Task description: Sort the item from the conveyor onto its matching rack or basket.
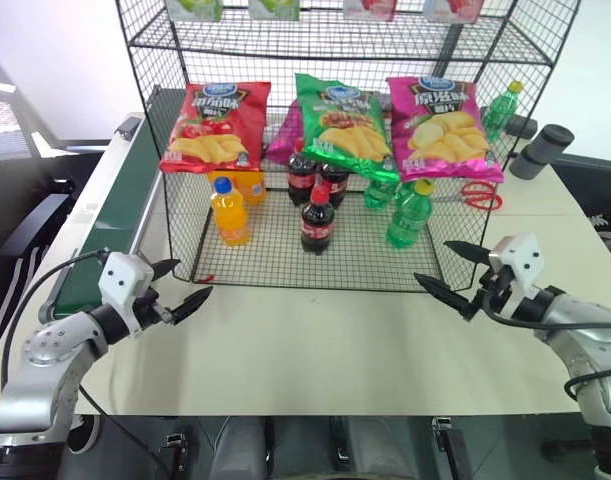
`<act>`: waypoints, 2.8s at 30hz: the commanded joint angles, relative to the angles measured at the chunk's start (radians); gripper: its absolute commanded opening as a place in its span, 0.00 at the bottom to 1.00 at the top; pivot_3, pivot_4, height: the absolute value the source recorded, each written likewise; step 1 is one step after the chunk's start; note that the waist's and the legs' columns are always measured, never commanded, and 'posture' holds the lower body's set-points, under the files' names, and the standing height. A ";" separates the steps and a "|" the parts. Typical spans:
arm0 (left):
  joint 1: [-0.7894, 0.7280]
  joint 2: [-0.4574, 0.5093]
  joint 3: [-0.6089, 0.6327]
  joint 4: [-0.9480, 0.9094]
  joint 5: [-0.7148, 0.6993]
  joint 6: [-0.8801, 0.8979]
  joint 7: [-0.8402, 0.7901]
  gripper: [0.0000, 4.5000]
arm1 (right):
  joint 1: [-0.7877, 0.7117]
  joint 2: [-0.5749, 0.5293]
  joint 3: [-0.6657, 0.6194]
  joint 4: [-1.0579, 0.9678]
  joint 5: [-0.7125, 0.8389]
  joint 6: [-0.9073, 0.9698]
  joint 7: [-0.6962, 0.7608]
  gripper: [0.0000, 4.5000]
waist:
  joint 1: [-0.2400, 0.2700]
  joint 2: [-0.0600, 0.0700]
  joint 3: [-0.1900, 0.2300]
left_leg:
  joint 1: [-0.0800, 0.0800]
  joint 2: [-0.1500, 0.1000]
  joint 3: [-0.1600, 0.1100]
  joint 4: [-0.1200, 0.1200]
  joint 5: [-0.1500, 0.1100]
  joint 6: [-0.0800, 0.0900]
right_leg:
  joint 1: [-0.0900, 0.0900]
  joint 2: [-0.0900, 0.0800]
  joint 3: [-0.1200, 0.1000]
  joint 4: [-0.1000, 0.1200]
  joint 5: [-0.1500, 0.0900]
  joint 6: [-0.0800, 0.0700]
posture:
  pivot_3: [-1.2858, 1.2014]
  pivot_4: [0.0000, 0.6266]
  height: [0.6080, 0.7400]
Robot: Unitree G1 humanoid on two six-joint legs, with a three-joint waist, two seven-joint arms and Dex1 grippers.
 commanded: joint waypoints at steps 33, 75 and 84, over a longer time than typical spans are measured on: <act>0.070 -0.107 0.082 -0.052 -0.019 -0.077 0.101 1.00 | -0.044 0.129 -0.013 0.244 -0.063 -0.297 -0.011 0.99 | 0.000 0.000 0.000 | 0.001 0.000 0.000 0.000 0.000 0.000 | 0.001 0.000 0.000 0.000 0.000 0.000 | 0.52 0.24 1.00; -0.037 -0.211 0.023 0.086 -0.062 -0.222 0.065 1.00 | -0.026 0.280 0.080 0.214 -0.033 -0.384 0.014 0.99 | 0.000 0.000 -0.001 | 0.001 0.000 0.000 0.001 0.000 0.000 | 0.001 0.000 0.000 0.002 0.000 0.000 | 0.52 0.24 1.00; -0.027 -0.223 0.032 0.084 -0.074 -0.228 0.083 1.00 | -0.033 0.320 0.126 0.202 -0.056 -0.402 -0.014 0.99 | 0.000 0.000 -0.001 | 0.001 0.000 0.000 0.001 0.000 0.000 | 0.001 0.000 0.000 0.002 0.000 0.000 | 0.52 0.24 1.00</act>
